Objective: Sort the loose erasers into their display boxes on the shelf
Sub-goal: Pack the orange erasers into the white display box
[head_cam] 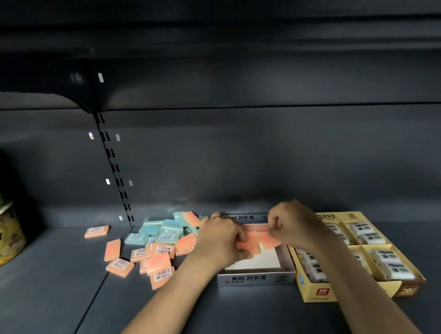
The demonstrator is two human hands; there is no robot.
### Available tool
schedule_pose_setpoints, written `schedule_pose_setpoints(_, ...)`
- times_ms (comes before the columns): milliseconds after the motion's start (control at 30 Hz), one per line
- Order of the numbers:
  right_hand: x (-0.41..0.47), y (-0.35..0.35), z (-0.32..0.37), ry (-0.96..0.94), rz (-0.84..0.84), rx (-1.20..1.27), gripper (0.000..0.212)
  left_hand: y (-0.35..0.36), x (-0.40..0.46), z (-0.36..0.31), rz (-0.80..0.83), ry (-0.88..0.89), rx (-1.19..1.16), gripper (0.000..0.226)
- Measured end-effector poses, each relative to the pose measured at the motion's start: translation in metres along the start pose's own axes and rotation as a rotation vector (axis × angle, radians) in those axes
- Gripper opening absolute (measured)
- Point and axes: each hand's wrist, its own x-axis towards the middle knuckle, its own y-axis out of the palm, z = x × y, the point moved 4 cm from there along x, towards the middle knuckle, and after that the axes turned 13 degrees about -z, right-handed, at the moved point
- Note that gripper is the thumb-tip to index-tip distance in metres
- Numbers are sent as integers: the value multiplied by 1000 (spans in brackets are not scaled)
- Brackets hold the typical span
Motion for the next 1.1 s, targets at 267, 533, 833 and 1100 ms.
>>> schedule_pose_setpoints(267, -1, -5, -1, -30, 2, -2, 13, -1, -3, -9, 1, 52, -43, 34)
schedule_pose_setpoints(533, 0, -1, 2, -25, 18, 37, 9, -2, -5, -5, -12, -8, -58, 32)
schedule_pose_setpoints(833, -1, -1, 6, -32, -13, -10, 13, -2, -7, -9, -21, -12, 41, 29)
schedule_pose_setpoints(1100, 0, 5, 10, -105, -9, -158, 7, -3, -6, -8, 1, -17, 56, 26)
